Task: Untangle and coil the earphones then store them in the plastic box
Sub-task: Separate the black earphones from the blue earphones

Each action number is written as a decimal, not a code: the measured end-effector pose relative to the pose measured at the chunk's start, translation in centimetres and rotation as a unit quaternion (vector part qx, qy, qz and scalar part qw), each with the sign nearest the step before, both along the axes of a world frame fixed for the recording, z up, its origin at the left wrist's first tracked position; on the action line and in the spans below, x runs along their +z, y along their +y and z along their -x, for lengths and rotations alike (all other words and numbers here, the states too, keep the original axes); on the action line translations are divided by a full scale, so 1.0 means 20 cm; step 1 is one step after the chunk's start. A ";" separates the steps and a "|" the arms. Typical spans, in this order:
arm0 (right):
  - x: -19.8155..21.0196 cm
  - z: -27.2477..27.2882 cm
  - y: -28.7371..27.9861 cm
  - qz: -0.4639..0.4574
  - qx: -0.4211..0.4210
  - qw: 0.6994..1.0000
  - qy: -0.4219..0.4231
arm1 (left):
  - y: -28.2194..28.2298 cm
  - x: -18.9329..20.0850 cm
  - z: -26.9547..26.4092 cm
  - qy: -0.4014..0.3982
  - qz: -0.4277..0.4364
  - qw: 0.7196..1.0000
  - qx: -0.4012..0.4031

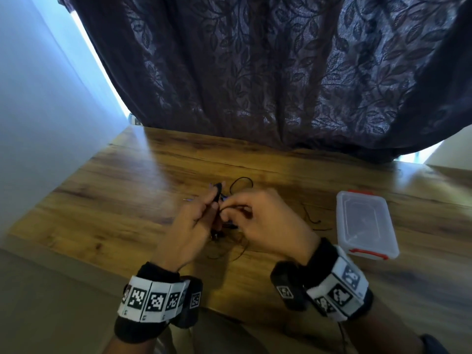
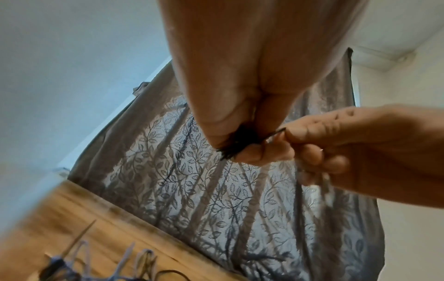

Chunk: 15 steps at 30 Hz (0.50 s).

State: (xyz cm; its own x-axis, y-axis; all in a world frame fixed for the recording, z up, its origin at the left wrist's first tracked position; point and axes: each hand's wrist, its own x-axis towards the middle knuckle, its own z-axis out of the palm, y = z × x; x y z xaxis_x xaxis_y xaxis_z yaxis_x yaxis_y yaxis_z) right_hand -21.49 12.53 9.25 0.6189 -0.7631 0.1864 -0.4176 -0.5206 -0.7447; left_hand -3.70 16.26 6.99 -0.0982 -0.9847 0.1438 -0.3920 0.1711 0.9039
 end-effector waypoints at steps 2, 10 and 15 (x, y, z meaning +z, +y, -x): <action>0.08 0.05 -0.07 0.041 -0.021 0.999 -0.008 | 0.00 0.02 0.02 0.066 -0.029 0.997 -0.005; 0.01 0.01 -0.23 -0.013 -0.067 0.985 -0.158 | 0.01 0.10 0.02 0.277 -0.060 0.955 -0.088; -0.18 -0.10 -0.07 -0.123 -0.034 0.980 -0.151 | -0.01 0.12 0.04 0.247 0.025 0.966 -0.073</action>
State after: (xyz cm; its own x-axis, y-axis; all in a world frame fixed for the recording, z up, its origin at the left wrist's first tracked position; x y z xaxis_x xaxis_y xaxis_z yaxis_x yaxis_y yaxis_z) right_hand -19.53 11.15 5.59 0.5107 -0.8451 0.1581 -0.1866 -0.2885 -0.9391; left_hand -4.41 16.13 9.42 -0.1434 -0.9561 0.2554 0.1177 0.2398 0.9637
